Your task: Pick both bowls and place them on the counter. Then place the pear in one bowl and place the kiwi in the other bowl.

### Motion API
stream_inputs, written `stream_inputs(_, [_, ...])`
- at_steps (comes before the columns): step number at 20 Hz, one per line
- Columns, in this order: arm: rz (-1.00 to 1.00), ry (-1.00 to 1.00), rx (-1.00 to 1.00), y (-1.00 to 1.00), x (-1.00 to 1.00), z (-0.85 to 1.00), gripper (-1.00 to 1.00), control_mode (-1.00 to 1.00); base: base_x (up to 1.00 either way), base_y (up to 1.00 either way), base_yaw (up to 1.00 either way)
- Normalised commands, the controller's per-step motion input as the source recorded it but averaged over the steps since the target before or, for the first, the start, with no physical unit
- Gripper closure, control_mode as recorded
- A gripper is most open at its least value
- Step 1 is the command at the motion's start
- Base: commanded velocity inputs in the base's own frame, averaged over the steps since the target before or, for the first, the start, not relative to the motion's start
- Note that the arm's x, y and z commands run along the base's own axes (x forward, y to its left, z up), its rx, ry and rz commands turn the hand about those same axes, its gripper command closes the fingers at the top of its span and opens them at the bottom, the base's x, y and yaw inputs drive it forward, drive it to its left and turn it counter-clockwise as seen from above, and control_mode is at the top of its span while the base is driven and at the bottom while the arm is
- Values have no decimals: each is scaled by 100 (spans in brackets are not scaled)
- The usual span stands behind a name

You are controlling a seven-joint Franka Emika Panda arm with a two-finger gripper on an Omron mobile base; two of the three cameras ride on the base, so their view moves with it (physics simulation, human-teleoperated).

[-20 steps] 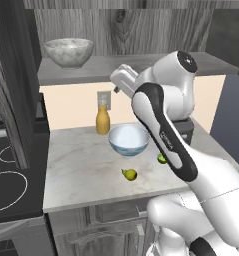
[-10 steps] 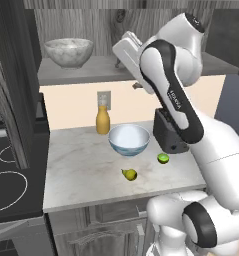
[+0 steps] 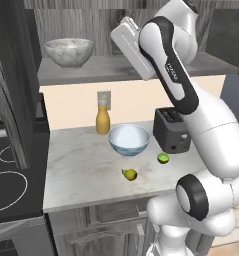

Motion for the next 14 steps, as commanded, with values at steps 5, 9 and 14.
stream_inputs(5, [-6, -2, 0, 17, 13, 0, -100, -100, 0, 0, 0])
stream_inputs(9, [-4, -4, 2, 28, 16, 0, -100, -100, 0, 0, 0])
stream_inputs(14, [-1, -8, 7, 35, 21, 0, -100, -100, 0, 0, 0])
